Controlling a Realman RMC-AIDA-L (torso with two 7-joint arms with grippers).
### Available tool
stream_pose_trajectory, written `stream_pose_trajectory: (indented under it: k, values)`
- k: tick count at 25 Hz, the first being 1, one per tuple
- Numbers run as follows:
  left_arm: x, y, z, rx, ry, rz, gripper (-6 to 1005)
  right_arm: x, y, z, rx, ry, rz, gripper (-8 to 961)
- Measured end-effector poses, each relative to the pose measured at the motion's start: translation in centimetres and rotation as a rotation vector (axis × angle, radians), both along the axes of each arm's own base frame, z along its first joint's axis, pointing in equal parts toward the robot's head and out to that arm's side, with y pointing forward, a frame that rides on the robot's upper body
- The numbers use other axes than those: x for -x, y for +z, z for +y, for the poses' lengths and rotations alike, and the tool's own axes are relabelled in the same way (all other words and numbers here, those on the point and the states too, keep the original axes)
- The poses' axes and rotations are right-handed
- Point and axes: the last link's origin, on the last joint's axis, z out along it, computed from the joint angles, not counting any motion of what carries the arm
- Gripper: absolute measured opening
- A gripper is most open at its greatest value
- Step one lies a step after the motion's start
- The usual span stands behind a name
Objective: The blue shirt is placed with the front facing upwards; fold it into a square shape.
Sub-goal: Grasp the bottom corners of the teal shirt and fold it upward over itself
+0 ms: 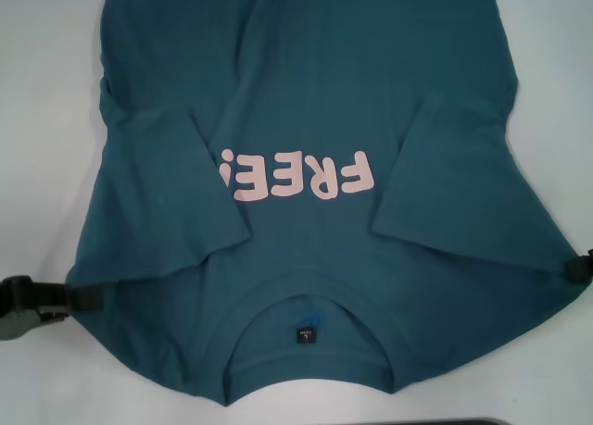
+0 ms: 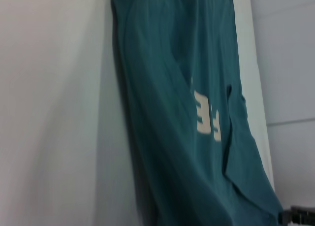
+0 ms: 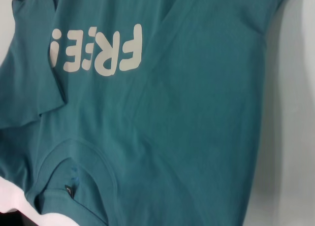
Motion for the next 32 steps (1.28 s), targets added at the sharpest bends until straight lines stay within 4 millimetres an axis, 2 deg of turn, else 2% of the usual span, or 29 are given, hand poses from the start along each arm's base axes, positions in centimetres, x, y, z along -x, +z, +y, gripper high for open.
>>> stream_pose_trajectory:
  k: [8,21,32]
  values:
    - [-0.3,0.0,-1.2,0.068,-0.037,0.031,32,0.2,0.0,-0.5,0.039,0.003,-0.001,19]
    - [1.0,0.4,-3.2,0.124,0.017,0.095,32,-1.1,0.3,-2.3,0.097,-0.048,-0.057,20]
    - [1.0,0.5,-4.3,0.153,0.019,0.113,30,-1.4,0.8,-2.8,0.096,-0.054,-0.061,20]
